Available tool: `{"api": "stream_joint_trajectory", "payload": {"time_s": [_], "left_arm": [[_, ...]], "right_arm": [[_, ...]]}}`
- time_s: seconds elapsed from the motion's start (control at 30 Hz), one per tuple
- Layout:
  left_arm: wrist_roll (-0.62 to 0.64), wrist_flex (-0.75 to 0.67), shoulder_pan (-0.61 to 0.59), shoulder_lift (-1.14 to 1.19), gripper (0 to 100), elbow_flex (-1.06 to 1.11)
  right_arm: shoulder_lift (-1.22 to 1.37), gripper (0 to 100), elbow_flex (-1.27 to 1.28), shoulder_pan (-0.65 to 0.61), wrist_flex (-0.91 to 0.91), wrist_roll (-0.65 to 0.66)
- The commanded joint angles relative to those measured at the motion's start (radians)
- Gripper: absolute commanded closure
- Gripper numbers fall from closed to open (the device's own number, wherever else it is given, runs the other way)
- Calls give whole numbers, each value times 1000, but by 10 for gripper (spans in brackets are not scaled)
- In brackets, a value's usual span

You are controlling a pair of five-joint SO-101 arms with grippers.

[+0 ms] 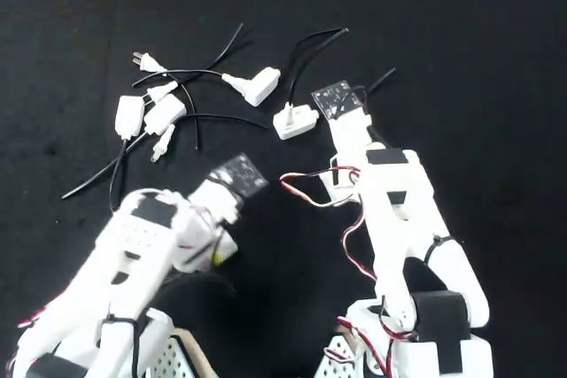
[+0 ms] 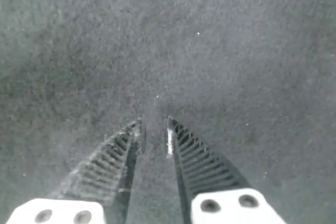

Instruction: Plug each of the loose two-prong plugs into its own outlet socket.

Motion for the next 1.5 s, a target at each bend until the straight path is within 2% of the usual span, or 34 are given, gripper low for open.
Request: {"api": "stream_joint_trajectory", "payload": {"time_s": [0.0, 0.17, 0.3, 0.4, 0.53, 0.63, 0.7, 0.8, 0.9, 1.07, 1.23, 1.3, 1.47], "left_arm": [[-138, -14, -111, -12, 755, -68], [-183, -20, -154, -21, 755, -70], [-175, 140, -165, -52, 755, -168], [-101, 270, -225, -140, 755, -251], [-55, 330, -440, -327, 755, -297], [-28, 287, -654, -476, 755, -242], [12, 209, -780, -569, 755, -139], [92, -21, -926, -684, 755, 84], [115, -158, -969, -781, 755, 298], [115, -169, -964, -908, 755, 478], [112, -169, -966, -1017, 755, 599], [112, -130, -969, -1040, 755, 598], [115, -26, -915, -1085, 755, 596]], "right_arm": [[-36, 931, -2, 9, -17, 6], [-36, 931, -2, 9, -17, 6], [-36, 931, -2, 9, -18, 6], [-39, 931, -2, 3, -21, 8], [-51, 927, -7, -114, -2, 0], [-94, 926, 1, -262, 3, -2], [-120, 926, -8, -347, -2, -9], [-127, 926, -71, -453, -8, -189], [-79, 874, -193, -542, -8, -402], [156, 811, -443, -652, -17, -686], [452, 814, -691, -663, -77, -1175], [538, 814, -777, -658, -71, -1231], [677, 814, -957, -667, -68, -1229]]}}
